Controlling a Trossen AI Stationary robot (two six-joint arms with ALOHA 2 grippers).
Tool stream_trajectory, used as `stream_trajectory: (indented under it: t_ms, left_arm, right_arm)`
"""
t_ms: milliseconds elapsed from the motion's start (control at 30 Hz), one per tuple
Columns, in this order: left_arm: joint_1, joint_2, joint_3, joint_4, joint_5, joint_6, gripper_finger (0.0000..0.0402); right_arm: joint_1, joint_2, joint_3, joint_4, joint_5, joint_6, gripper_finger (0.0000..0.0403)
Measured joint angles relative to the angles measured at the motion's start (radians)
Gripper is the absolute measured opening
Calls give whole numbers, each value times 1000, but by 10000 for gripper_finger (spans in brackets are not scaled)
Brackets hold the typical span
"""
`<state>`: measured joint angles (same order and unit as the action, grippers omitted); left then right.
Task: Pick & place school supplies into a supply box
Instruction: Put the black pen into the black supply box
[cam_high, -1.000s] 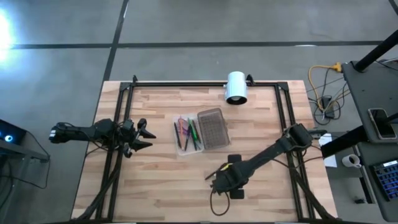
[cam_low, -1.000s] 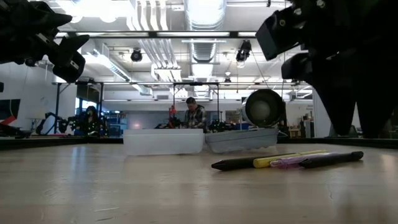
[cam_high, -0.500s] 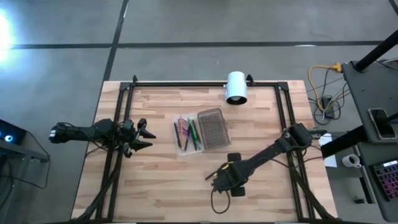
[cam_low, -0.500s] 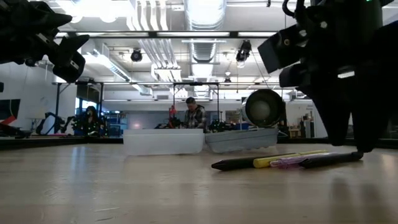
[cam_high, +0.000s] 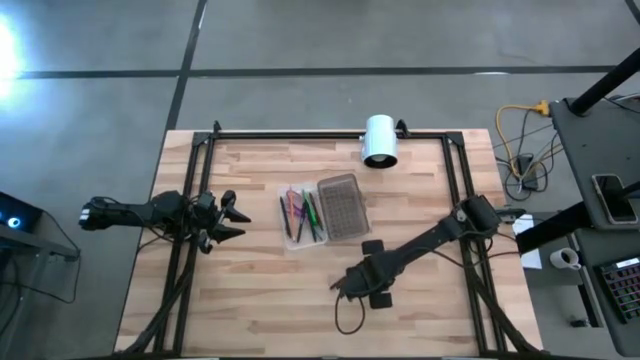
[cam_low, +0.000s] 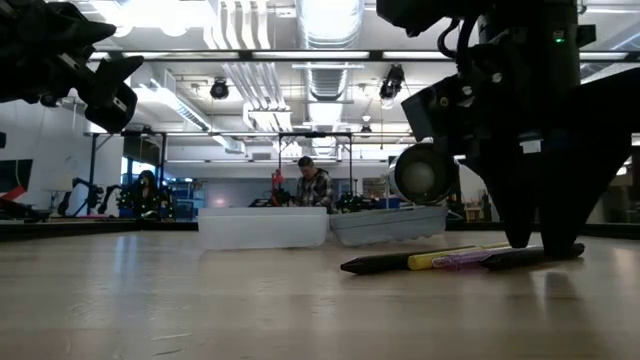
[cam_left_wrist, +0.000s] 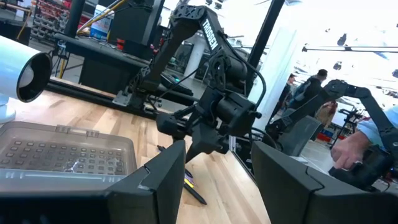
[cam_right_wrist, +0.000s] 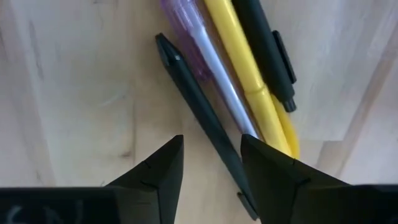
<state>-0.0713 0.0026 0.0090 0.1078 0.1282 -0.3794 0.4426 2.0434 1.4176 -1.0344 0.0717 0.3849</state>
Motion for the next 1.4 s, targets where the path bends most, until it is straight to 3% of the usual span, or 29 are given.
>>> stream_trajectory:
  t_ms: [733, 1200, 1400]
  left_arm:
    - [0, 0, 0, 0, 0, 0, 169]
    - [0, 0, 0, 0, 0, 0, 169]
    - [0, 0, 0, 0, 0, 0, 169]
  right_arm:
    - [4, -8, -52, 25, 2, 7, 125]
    - [0, -9, -75, 61, -33, -70, 28]
    - [-8, -8, -73, 66, -68, -40, 18]
